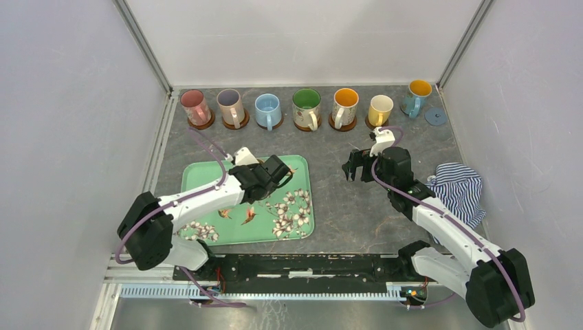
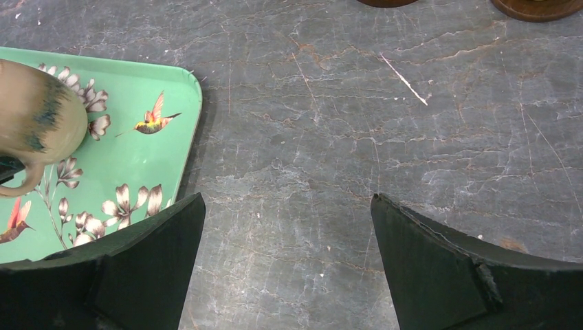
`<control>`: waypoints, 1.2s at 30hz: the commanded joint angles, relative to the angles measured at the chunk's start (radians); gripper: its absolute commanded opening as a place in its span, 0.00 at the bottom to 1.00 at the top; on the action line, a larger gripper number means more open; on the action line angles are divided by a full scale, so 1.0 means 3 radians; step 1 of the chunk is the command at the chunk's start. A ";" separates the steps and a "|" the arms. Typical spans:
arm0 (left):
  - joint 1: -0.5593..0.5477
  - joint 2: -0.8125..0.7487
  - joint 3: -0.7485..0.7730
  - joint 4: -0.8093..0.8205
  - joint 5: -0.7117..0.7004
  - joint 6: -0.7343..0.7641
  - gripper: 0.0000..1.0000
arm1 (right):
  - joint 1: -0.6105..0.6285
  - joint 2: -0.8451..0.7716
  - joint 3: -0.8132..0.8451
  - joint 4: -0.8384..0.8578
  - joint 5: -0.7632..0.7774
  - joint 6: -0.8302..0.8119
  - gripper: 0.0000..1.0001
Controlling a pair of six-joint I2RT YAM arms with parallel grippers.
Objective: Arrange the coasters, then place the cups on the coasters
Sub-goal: Move the cup to the tray.
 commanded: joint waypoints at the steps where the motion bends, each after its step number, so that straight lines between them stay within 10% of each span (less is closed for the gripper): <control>1: -0.0087 0.0088 0.0242 0.0055 -0.0069 -0.0217 0.03 | 0.0010 0.0017 0.0047 0.0111 0.0040 0.0030 0.98; 21: -0.0098 -0.0115 0.0203 0.0148 0.0063 0.0137 0.53 | 0.0032 0.0038 0.0159 0.0034 0.0127 -0.0032 0.98; 36: -0.0098 -0.1300 -0.0046 0.0110 -0.0211 0.0983 0.99 | 0.0487 0.0274 0.0444 -0.0142 0.0290 -0.0050 0.98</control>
